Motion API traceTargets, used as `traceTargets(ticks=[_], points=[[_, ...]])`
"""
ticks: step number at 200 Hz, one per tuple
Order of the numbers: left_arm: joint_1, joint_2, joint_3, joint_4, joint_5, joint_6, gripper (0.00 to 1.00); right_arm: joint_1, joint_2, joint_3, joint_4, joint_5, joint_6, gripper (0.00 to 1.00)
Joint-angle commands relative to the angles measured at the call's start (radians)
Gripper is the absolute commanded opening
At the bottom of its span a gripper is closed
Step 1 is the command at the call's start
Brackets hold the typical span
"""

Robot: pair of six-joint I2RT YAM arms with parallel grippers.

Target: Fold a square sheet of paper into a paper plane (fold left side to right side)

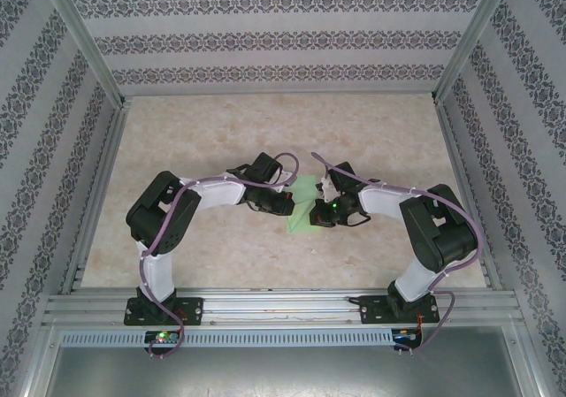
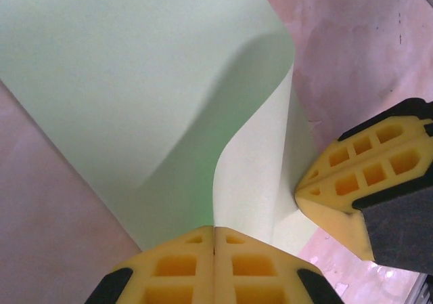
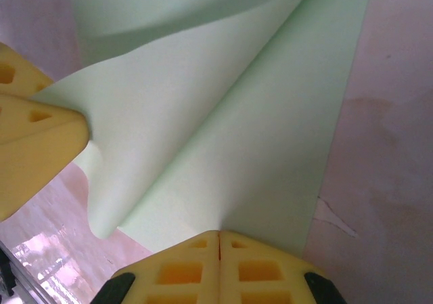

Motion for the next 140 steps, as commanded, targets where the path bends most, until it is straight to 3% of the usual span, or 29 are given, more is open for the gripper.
traceTargets(ticks=[1, 140], points=[[0.020, 0.021, 0.037, -0.046, 0.022, 0.045, 0.00, -0.006, 0.026, 0.010, -0.037, 0.034, -0.024, 0.00], [0.033, 0.059, 0.068, -0.061, 0.020, 0.076, 0.00, -0.006, 0.025, 0.009, -0.040, 0.033, -0.019, 0.00]])
